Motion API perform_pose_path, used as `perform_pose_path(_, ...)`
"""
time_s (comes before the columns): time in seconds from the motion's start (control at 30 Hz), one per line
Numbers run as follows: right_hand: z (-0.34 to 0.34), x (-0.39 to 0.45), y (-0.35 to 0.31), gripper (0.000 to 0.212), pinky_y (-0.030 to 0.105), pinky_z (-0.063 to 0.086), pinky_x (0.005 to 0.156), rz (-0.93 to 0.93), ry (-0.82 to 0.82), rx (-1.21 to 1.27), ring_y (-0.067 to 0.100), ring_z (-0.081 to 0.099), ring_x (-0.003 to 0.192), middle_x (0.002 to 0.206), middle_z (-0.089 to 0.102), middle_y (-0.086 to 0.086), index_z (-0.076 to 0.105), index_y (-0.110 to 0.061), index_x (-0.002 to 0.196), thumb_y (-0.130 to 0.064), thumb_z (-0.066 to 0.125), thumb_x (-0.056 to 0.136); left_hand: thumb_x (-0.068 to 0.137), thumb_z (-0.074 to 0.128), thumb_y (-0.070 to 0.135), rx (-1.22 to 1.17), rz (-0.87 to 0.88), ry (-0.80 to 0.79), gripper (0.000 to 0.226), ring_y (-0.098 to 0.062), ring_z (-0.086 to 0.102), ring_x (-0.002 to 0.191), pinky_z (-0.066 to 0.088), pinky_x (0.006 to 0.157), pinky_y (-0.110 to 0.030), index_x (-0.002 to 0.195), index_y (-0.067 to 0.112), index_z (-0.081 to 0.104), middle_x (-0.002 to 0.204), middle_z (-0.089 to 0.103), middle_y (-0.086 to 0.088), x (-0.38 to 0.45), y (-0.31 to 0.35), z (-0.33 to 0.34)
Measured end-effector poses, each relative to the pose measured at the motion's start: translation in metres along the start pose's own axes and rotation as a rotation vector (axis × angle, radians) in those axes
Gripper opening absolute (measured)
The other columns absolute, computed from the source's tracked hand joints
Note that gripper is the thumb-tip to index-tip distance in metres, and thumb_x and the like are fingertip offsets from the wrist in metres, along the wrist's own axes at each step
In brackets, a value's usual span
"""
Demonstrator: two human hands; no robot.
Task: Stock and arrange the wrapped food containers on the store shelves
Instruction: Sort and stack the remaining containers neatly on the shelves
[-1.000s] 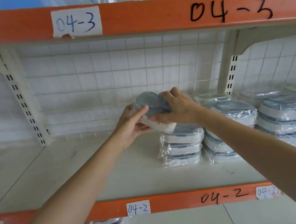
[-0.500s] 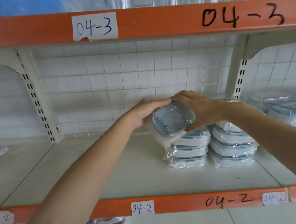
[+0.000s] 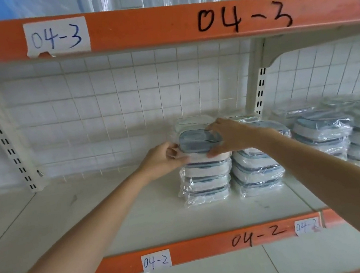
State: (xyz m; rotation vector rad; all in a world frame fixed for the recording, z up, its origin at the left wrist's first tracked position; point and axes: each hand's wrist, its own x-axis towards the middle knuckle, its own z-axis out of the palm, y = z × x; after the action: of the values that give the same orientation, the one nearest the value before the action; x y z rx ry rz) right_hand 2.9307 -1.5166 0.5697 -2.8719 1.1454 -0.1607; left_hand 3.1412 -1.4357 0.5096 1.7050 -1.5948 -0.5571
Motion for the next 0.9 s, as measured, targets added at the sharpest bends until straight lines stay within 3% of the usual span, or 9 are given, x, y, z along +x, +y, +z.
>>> perform_pose_path(0.07,0.002,-0.001,-0.001,0.087,0.041,0.036,0.105,-0.016,0.009,-0.024,0.027,0.041,0.124,0.137,0.04,0.007,0.035,-0.015,0.142,-0.056,0.069,0.074,0.068,0.083,0.035,0.063,0.046,0.074,0.05,0.001,0.057,0.076,0.041,0.061,-0.004,0.106,0.021,0.052,0.091,0.059,0.013,0.0,0.0,0.01)
perform_pose_path(0.17,0.008,-0.004,-0.002,0.099,0.045,0.028,0.111,-0.044,0.009,-0.172,0.025,0.028,0.134,0.147,0.03,0.003,0.025,-0.017,0.146,-0.06,0.07,0.069,0.07,0.082,0.029,0.111,0.082,0.16,0.049,-0.006,0.052,0.073,0.039,0.057,-0.011,0.099,0.015,0.045,0.09,0.054,0.006,-0.002,0.002,0.021)
perform_pose_path(0.33,0.016,-0.004,0.0,0.087,0.034,0.029,0.106,-0.126,0.135,-0.336,0.018,0.032,0.13,0.144,0.032,-0.002,0.027,-0.019,0.144,-0.048,0.071,0.075,0.069,0.08,0.02,0.14,0.101,0.184,0.048,-0.021,0.058,0.087,0.049,0.075,-0.034,0.101,0.006,0.046,0.1,0.058,-0.006,-0.005,0.007,0.035)
perform_pose_path(0.53,0.02,-0.005,0.002,0.082,0.034,0.033,0.103,-0.124,0.147,-0.365,0.018,0.034,0.127,0.141,0.036,-0.002,0.028,-0.019,0.143,-0.047,0.069,0.078,0.075,0.074,0.013,0.159,0.146,0.221,0.04,-0.021,0.06,0.085,0.049,0.075,-0.033,0.102,0.004,0.045,0.098,0.061,-0.008,-0.009,0.005,0.044)
perform_pose_path(0.63,0.024,-0.009,0.001,0.08,0.036,0.032,0.104,-0.114,0.156,-0.351,0.019,0.033,0.129,0.143,0.035,-0.002,0.026,-0.019,0.144,-0.046,0.067,0.08,0.08,0.071,0.014,0.174,0.139,0.226,0.038,-0.02,0.061,0.087,0.05,0.077,-0.033,0.107,0.004,0.047,0.1,0.063,-0.006,-0.013,0.006,0.045)
perform_pose_path(0.77,0.013,-0.014,-0.007,0.083,0.039,0.027,0.109,-0.069,0.048,-0.333,0.021,0.029,0.135,0.148,0.031,0.0,0.024,-0.016,0.146,-0.048,0.066,0.081,0.085,0.068,0.029,0.213,0.055,0.138,0.033,-0.015,0.061,0.087,0.048,0.074,-0.027,0.107,0.009,0.051,0.1,0.065,-0.003,-0.02,0.009,0.035)
perform_pose_path(0.83,0.004,-0.018,-0.018,0.076,0.039,0.027,0.108,-0.114,0.096,-0.348,0.021,0.031,0.134,0.146,0.035,0.001,0.028,-0.014,0.144,-0.046,0.063,0.084,0.088,0.063,0.038,0.292,0.032,0.112,0.029,-0.012,0.059,0.084,0.043,0.068,-0.02,0.103,0.014,0.056,0.099,0.067,0.0,-0.029,0.007,0.023)
perform_pose_path(0.9,0.004,-0.027,-0.034,0.064,0.037,0.028,0.106,-0.208,0.214,-0.339,0.02,0.033,0.131,0.143,0.038,0.001,0.033,-0.015,0.141,-0.041,0.058,0.088,0.089,0.06,0.041,0.406,0.025,0.088,0.032,-0.014,0.061,0.089,0.045,0.072,-0.024,0.107,0.015,0.058,0.103,0.066,0.001,-0.043,0.0,0.012)
